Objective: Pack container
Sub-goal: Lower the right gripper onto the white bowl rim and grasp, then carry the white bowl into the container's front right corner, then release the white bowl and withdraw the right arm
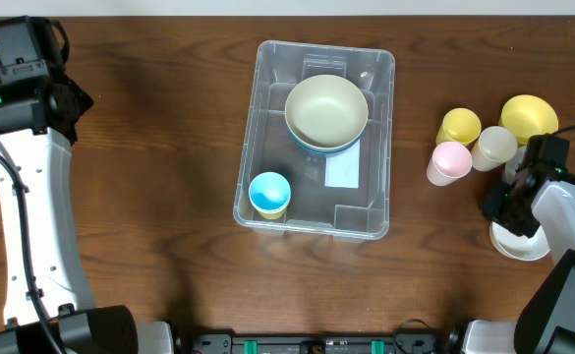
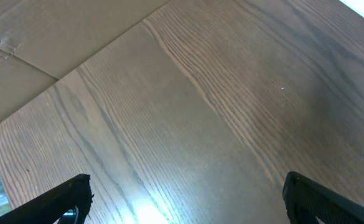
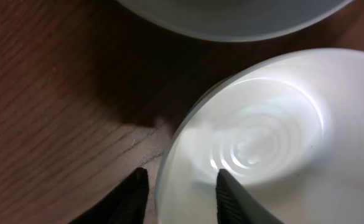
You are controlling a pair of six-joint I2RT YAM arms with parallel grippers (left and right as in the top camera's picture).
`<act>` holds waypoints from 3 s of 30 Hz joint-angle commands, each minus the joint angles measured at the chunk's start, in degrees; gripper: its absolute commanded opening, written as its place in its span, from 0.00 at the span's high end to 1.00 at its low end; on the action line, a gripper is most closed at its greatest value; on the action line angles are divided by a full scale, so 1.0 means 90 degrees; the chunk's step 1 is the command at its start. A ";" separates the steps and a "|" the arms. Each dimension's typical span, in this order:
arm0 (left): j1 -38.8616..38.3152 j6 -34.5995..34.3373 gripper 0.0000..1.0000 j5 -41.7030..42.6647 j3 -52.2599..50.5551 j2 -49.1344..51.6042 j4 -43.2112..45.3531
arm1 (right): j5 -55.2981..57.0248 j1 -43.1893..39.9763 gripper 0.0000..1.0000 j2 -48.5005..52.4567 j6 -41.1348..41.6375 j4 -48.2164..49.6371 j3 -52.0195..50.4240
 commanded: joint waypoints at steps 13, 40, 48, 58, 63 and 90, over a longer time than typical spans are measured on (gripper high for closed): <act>0.0022 -0.0058 0.02 -0.0090 0.0024 0.0024 -0.0010 | 0.0049 0.0058 0.99 0.0049 0.0114 -0.0270 -0.0039; 0.0022 -0.0058 0.02 -0.0092 0.0024 0.0024 -0.0012 | 0.0117 0.5438 0.99 -0.1610 -0.0097 -0.1948 0.3330; 0.0022 -0.0058 0.02 -0.0092 0.0024 0.0024 -0.0012 | 0.0444 0.7140 0.99 -0.0651 -0.0100 -0.1372 0.3330; 0.0022 -0.0058 0.02 -0.0092 0.0024 0.0024 -0.0010 | 0.0452 0.7295 0.98 0.0772 -0.0097 -0.1324 0.3330; 0.0022 -0.0058 0.02 -0.0092 0.0024 0.0024 -0.0012 | 0.0427 0.7295 0.74 0.0872 -0.0097 -0.1377 0.3330; 0.0022 -0.0058 0.02 -0.0092 0.0024 0.0024 -0.0012 | 0.2424 0.4726 0.48 -0.2307 0.1343 -0.2965 0.3757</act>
